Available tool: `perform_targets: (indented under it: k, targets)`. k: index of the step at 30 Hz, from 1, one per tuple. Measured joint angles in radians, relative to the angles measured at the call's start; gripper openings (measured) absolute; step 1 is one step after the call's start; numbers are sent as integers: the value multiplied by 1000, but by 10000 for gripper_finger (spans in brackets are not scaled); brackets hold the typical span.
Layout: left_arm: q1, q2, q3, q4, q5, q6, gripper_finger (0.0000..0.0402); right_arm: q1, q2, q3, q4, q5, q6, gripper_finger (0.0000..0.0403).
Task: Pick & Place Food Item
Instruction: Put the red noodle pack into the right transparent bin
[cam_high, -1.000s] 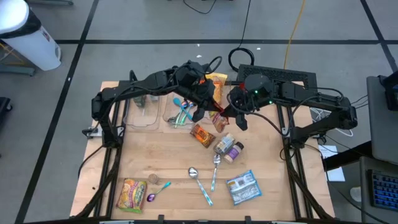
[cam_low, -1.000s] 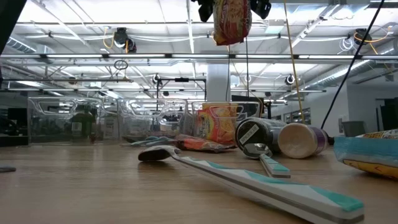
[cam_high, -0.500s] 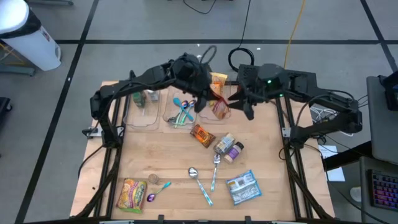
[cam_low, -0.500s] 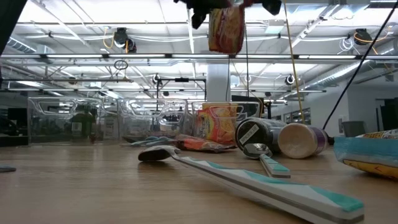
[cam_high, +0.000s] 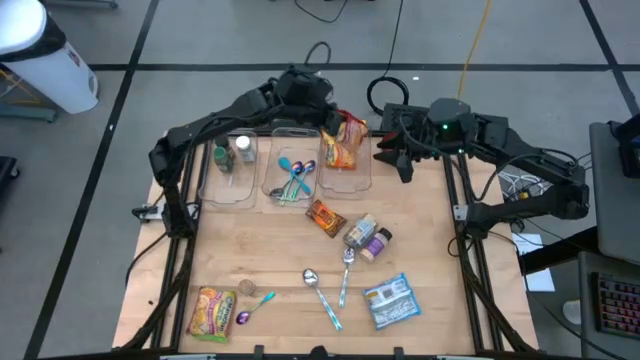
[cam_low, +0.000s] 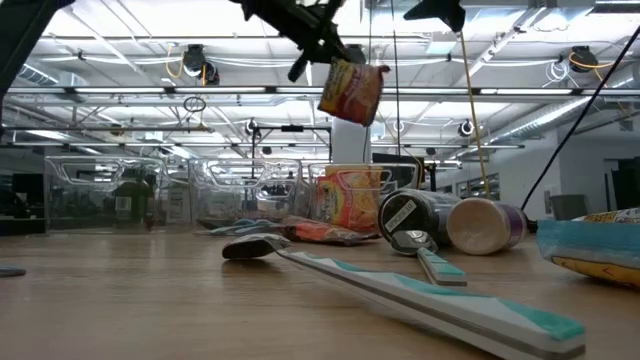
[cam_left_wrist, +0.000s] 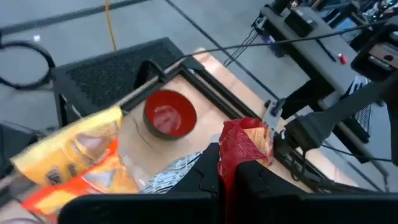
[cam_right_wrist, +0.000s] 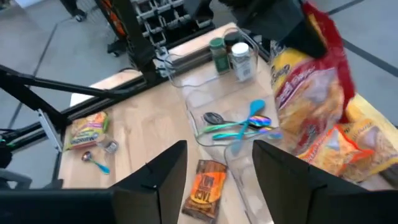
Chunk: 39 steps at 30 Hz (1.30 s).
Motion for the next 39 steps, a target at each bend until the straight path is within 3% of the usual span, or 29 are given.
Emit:
perform_targets:
  k: [7, 11, 16, 21, 25, 31, 39]
  targets:
    - [-27, 77, 0, 70, -32, -58, 7, 1, -30, -108, 101, 4, 46, 176]
    - [-30, 97, -18, 68, -37, -42, 7, 1, -85, -168, 113, 76, 51, 171]
    - [-26, 76, -155, 189, -19, -62, 7, -1, -198, -272, 113, 162, 49, 170]
    - [-22, 71, -310, 446, -13, -225, 7, -12, -314, -375, 134, 185, 49, 170]
    - [-49, 70, -370, 544, -142, -304, 7, -40, -374, -425, 135, 183, 49, 167]
    - [-71, 70, -376, 508, -327, -342, 7, -79, -413, -459, 137, 179, 45, 169]
    - [-93, 69, -399, 468, -451, -382, 6, -90, -415, -498, 137, 177, 41, 165]
